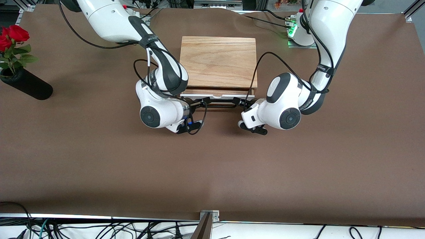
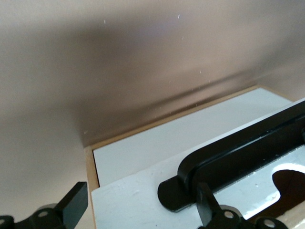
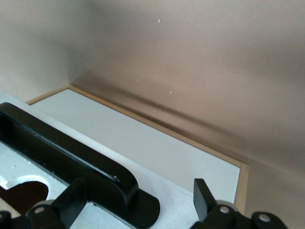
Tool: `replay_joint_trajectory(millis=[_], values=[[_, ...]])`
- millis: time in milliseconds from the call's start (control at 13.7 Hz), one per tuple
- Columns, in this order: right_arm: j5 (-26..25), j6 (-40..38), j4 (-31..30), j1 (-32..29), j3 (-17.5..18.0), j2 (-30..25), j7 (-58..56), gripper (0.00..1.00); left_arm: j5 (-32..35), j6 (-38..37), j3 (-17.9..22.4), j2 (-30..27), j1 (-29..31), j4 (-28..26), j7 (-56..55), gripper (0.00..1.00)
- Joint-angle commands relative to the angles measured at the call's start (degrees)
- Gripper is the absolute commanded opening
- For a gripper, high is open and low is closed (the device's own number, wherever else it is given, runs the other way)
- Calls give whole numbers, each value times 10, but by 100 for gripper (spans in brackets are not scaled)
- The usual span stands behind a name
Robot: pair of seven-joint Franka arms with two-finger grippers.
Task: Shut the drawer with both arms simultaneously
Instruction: 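Push the white drawer front into the chest with both grippers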
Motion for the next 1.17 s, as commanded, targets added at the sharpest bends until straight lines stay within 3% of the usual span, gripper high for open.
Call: replay_joint_trajectory(millis=[0,728,1093], values=[[10,-26,-4,2,3,-1,6,100,-13,-42,1,-14,2,-19,10,100],[10,-103,-4,1,2,0,2,100,-13,-133,1,-15,10,-13,9,100],[9,-92,1,-2,2,-1,3,100,-4,-136,7,-34,39,38,7,100]])
